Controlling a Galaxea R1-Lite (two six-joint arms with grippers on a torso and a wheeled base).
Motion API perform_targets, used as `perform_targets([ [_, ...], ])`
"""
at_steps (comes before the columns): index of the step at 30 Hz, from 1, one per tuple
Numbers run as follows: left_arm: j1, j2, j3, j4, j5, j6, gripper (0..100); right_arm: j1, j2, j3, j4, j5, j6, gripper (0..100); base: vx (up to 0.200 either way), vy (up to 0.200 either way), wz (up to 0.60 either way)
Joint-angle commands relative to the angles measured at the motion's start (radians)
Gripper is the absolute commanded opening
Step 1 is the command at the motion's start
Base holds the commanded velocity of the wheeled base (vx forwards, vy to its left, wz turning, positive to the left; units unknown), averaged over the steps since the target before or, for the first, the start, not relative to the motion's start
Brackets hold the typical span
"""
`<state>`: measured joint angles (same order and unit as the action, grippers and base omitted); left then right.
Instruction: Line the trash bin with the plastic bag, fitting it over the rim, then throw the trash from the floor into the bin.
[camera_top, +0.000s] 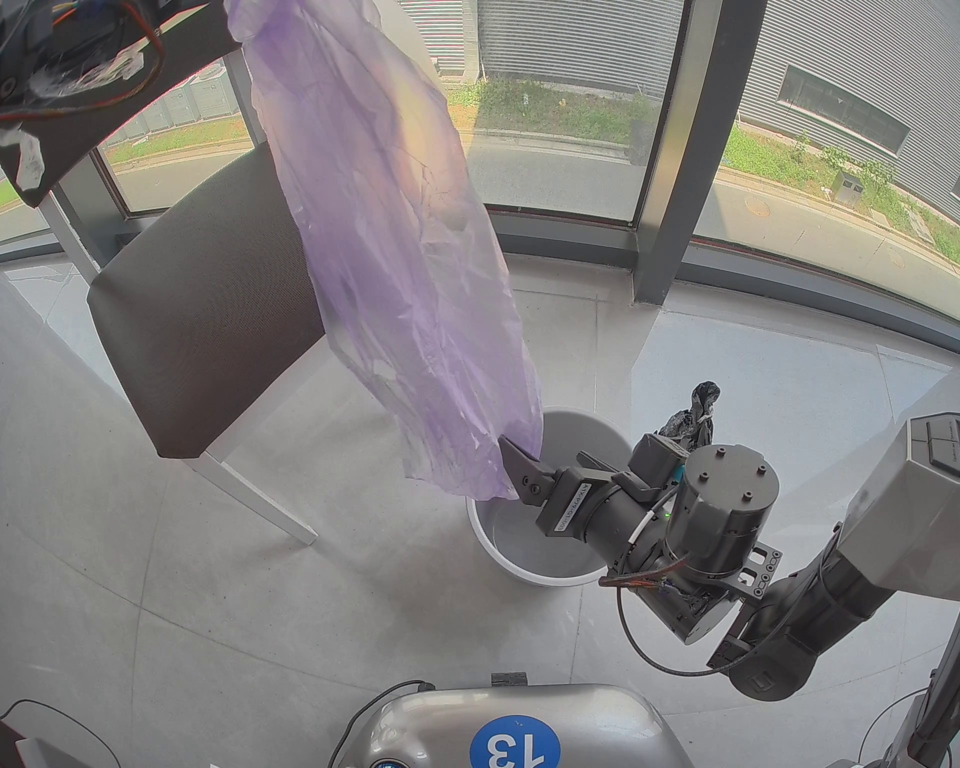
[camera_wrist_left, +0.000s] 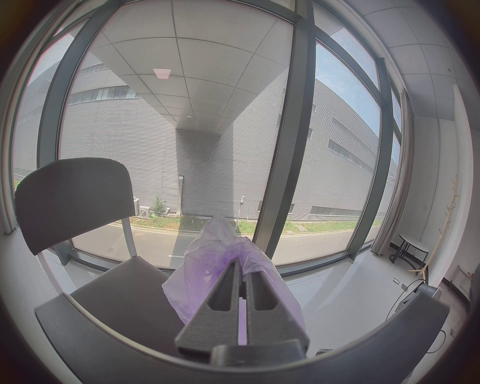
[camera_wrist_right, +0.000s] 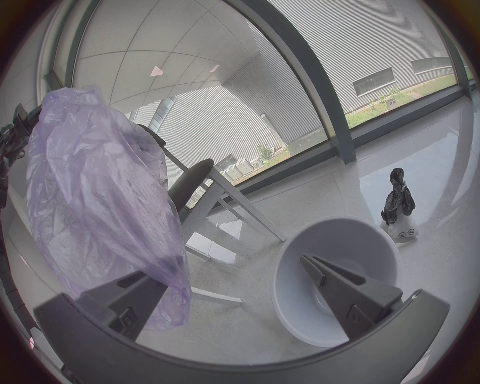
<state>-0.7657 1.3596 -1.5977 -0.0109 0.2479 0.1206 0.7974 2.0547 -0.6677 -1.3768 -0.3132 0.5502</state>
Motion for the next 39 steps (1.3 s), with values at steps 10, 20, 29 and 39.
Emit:
perform_targets([
  [10,0.002,-0.010,0.019,0.000,0.001,-0.001,0,0.003,0.002,0.054,-0.045,-0.001,-0.009,100,0.000,0.000,0.00],
  [20,0.005,-0.013,0.018,-0.001,0.002,0.001,0,0.003,0.010,0.071,-0.050,0.000,-0.009,100,0.000,0.000,0.00],
  [29,0.005,-0.014,0.013,-0.001,0.001,0.002,0,0.002,0.047,0.089,-0.084,0.000,-0.012,100,0.000,0.000,0.00],
  [39,0.005,-0.014,0.013,-0.001,0.001,0.002,0,0.002,0.058,0.095,-0.117,0.000,-0.018,100,0.000,0.000,0.00],
])
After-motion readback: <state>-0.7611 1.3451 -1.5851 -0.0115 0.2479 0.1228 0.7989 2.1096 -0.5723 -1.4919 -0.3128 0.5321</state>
